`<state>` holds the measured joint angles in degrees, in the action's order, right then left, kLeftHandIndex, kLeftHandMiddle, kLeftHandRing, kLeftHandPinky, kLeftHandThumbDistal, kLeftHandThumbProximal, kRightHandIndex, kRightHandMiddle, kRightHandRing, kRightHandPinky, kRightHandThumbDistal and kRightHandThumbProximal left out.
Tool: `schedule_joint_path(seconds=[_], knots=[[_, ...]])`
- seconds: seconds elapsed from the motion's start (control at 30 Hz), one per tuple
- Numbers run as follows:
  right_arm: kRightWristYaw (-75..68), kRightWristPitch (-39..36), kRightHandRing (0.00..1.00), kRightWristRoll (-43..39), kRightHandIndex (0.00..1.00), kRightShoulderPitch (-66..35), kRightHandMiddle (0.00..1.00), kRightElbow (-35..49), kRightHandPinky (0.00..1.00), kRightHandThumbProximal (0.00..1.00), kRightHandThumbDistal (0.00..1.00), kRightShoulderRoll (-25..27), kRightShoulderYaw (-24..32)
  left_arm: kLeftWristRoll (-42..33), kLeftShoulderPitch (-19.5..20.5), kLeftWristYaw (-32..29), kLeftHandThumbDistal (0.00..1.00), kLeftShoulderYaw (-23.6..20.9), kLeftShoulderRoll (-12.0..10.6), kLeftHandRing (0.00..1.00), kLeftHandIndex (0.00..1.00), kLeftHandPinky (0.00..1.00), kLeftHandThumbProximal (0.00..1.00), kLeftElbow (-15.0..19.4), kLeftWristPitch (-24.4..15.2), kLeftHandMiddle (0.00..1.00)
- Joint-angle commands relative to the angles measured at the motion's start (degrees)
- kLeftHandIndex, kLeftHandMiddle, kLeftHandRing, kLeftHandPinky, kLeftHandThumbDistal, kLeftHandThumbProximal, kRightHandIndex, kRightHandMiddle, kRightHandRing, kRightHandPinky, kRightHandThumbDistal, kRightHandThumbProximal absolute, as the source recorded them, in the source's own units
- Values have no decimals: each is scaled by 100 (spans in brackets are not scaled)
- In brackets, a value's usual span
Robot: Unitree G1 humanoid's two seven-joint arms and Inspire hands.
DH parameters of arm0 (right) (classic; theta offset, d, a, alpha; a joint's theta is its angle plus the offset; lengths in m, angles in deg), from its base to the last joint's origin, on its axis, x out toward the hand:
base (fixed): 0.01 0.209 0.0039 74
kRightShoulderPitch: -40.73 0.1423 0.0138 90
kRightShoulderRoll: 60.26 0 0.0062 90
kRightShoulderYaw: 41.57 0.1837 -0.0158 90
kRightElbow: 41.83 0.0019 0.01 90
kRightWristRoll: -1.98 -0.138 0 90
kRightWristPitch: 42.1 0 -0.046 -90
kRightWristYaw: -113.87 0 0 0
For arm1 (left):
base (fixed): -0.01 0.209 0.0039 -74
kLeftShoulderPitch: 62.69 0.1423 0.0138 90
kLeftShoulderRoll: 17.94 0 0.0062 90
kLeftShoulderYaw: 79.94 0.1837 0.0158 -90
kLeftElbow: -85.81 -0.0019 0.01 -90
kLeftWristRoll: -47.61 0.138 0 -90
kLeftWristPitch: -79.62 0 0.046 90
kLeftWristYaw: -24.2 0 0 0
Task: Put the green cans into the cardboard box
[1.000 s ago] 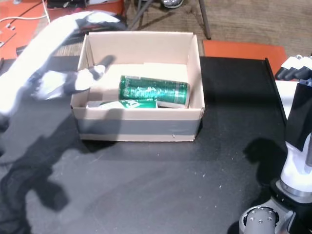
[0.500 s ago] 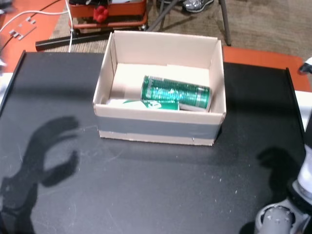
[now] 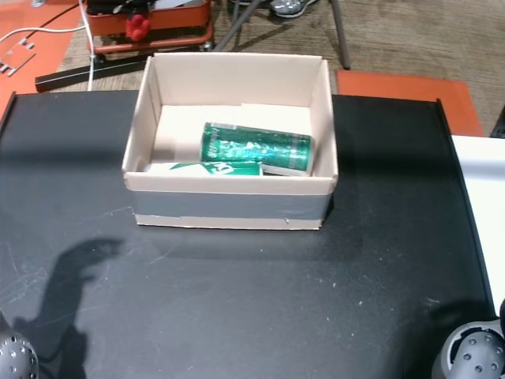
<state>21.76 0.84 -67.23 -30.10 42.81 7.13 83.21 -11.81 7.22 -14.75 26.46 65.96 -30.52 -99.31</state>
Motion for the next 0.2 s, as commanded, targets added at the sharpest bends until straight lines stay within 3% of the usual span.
schedule_joint_path(seconds=[0.0,0.03,0.07,0.17], knots=[[142,279,76,17,65,-569,73,-88,80,89,30,-221,-65,-629,168,-1018,34,-200,-227,90,75,91,100,321,137,78],[234,434,77,-38,67,-582,75,-75,80,87,27,-192,-80,-936,211,-1561,33,-447,-420,91,75,91,99,472,427,79],[264,512,77,-39,66,-652,74,-25,79,95,20,-228,-93,-1275,228,-2158,30,-767,-681,91,76,90,95,642,769,79],[-51,1203,73,42,68,-1239,72,319,74,93,9,-292,-336,-2167,223,-3716,29,-1756,-1437,88,75,86,79,987,1936,80]])
